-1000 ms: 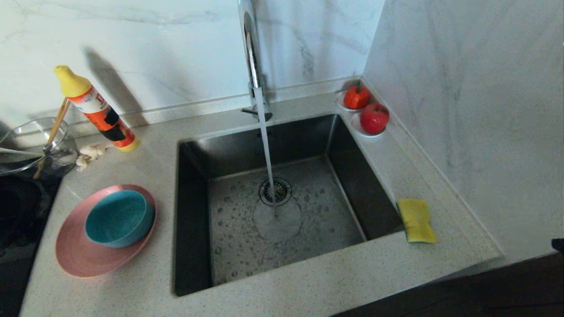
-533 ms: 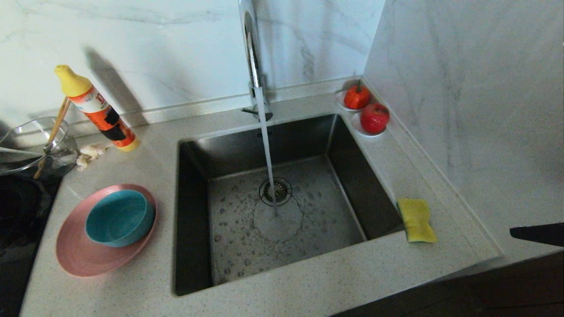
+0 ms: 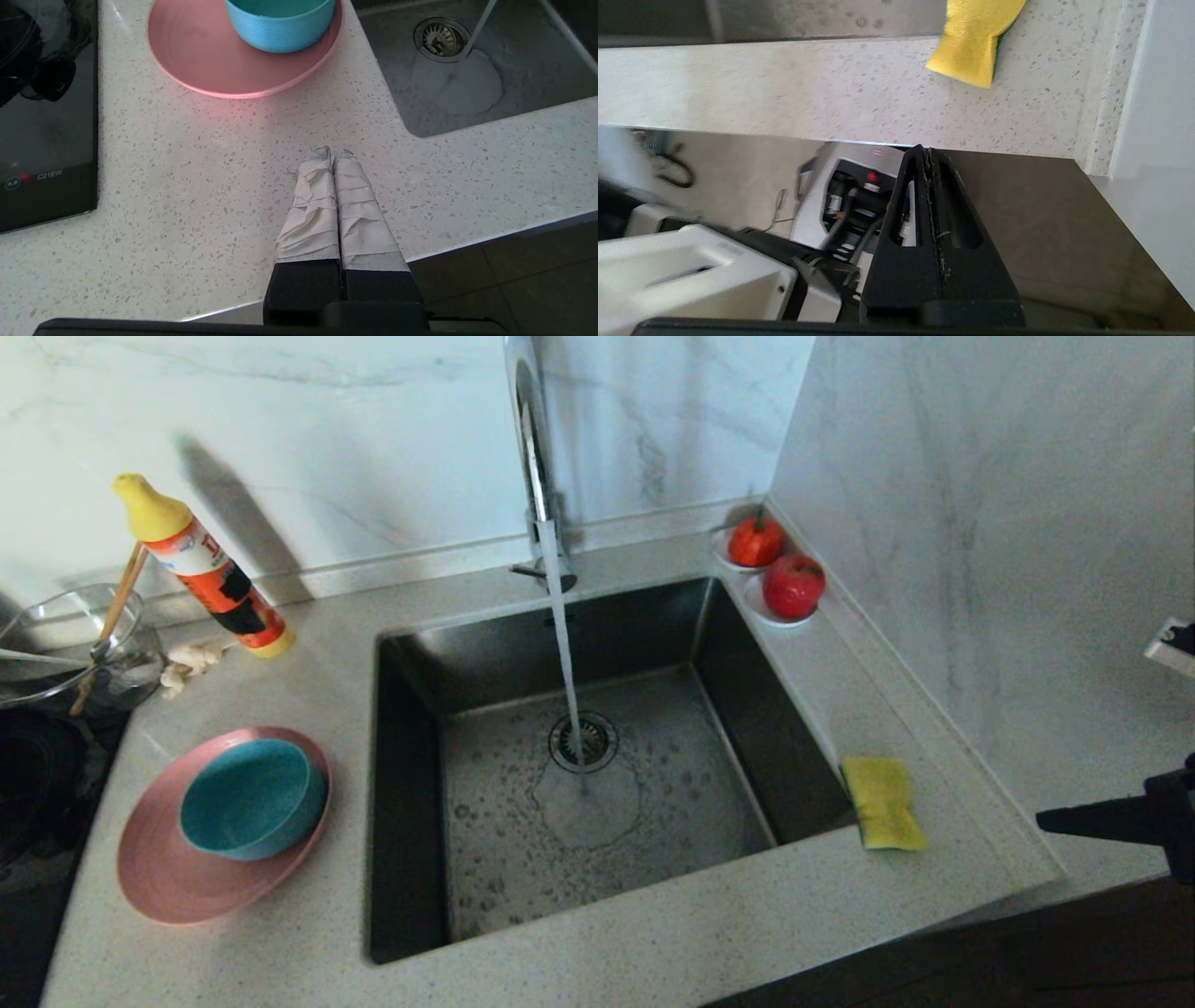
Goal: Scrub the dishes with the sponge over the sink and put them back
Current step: Pick up a bowl and the sponge
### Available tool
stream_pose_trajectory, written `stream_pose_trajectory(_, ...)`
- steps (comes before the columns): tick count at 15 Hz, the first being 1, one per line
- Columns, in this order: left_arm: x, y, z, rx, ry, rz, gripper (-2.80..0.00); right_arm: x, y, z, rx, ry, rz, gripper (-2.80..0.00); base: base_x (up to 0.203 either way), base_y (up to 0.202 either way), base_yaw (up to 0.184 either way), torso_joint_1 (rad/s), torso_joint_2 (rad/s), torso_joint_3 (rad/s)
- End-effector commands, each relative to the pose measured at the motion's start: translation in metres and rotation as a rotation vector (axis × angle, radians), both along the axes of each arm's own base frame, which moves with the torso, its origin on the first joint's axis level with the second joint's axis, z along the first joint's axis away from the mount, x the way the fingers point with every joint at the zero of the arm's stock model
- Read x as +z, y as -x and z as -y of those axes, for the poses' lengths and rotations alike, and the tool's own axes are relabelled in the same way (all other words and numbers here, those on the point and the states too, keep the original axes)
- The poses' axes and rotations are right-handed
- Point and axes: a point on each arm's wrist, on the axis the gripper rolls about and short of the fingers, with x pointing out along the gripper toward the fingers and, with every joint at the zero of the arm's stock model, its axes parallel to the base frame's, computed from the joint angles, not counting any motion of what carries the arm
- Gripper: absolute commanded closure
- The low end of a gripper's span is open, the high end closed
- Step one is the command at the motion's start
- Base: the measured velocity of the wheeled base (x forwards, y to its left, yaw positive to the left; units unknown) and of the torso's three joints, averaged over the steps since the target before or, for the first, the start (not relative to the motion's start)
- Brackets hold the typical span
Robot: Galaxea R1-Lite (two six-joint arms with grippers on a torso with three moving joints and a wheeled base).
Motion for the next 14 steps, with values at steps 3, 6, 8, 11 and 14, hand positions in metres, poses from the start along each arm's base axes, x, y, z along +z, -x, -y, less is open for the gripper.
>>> stream_pose_trajectory(3, 0.0, 0.0, 0.0, 0.0, 0.0, -0.001, 0.0, -0.004, -0.008, -0.024, -0.003, 0.008, -0.007, 0.0, 0.0, 0.0, 0.0, 0.0, 0.0, 0.0)
stream_pose_trajectory(6, 0.0, 0.0, 0.0, 0.0, 0.0, -0.001, 0.0, -0.015, -0.024, -0.027, -0.044, 0.046, -0.055, 0.0, 0.0, 0.0, 0.0, 0.0, 0.0, 0.0)
stream_pose_trajectory(8, 0.0, 0.0, 0.0, 0.0, 0.0, -0.001, 0.0, -0.023, -0.036, -0.032, -0.074, 0.078, -0.073, 0.0, 0.0, 0.0, 0.0, 0.0, 0.0, 0.0)
stream_pose_trajectory(11, 0.0, 0.0, 0.0, 0.001, 0.0, -0.001, 0.0, -0.037, -0.053, -0.047, -0.145, 0.112, -0.093, 0.0, 0.0, 0.0, 0.0, 0.0, 0.0, 0.0)
stream_pose_trajectory(14, 0.0, 0.0, 0.0, 0.0, 0.0, -0.001, 0.0, -0.046, -0.062, -0.062, -0.205, 0.13, -0.124, 0.0, 0.0, 0.0, 0.0, 0.0, 0.0, 0.0)
